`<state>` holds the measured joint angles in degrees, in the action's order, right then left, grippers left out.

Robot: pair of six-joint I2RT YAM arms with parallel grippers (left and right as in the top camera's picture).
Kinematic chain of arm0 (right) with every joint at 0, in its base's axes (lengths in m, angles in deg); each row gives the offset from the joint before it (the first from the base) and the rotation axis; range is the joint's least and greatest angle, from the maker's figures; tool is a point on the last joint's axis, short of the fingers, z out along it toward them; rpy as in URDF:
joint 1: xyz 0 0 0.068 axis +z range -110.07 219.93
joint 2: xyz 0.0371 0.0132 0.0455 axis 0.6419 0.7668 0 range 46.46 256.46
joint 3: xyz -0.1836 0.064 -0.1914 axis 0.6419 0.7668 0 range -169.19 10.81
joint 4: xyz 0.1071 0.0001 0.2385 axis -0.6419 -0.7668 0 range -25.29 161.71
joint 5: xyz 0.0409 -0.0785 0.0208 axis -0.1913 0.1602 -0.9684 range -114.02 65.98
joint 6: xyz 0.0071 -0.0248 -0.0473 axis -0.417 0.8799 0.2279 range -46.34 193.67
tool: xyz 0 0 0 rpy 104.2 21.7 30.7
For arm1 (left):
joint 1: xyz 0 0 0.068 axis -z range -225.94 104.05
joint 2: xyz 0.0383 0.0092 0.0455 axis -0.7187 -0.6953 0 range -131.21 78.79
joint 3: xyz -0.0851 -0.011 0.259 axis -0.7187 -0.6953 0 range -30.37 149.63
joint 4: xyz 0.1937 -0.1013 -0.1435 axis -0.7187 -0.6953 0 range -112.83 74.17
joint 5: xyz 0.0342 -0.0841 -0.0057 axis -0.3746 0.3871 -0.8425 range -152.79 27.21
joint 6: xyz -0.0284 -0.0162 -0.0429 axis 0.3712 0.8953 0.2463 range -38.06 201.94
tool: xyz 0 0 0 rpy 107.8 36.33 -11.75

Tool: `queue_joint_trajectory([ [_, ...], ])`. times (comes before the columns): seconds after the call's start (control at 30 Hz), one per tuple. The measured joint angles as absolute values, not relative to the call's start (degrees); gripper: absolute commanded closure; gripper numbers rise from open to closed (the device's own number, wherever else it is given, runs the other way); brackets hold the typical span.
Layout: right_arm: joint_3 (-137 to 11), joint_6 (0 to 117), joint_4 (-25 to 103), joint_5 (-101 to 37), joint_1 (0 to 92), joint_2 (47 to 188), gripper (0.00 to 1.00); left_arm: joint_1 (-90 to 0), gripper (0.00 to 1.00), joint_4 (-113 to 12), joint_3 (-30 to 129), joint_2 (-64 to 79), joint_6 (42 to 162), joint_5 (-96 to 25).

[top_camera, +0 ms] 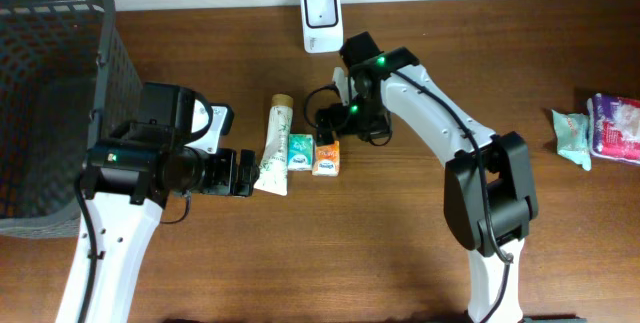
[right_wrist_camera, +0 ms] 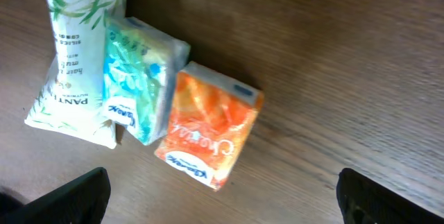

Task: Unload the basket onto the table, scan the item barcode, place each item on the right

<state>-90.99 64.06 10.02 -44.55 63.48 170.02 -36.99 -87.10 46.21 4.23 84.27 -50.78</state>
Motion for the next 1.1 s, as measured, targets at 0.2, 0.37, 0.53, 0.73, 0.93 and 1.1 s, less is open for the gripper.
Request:
queue_joint_trajectory([
  [0.2, -87.9, 62.4, 11.5, -41.9, 66.1, 170.1, 0.38, -37.0, 0.01, -87.1, 46.2, 4.2, 84.3, -50.8],
  [0.37, -79.3, 57.7, 21.8, -44.4, 66.1, 170.5, 0.44, -37.0, 0.01, -87.1, 46.2, 4.2, 84.3, -50.8],
  [0.53, -76.7, 56.8, 24.4, -49.3, 66.1, 170.2, 0.96, -37.0, 0.01, -87.1, 46.2, 4.2, 84.3, -50.8],
  [0.73, -75.9, 69.7, 17.6, -65.9, 61.8, 169.9, 0.96, -37.0, 0.01, -87.1, 46.2, 4.2, 84.2, -50.8],
  [0.93, -75.8, 81.7, 10.6, -73.6, 54.6, 169.5, 0.86, -37.0, 0.01, -87.1, 46.2, 4.2, 84.2, -50.8],
  [1.1, -75.8, 69.1, 5.9, -46.3, 52.7, 169.2, 0.49, -37.0, 0.01, -87.1, 46.2, 4.2, 84.3, -50.8],
])
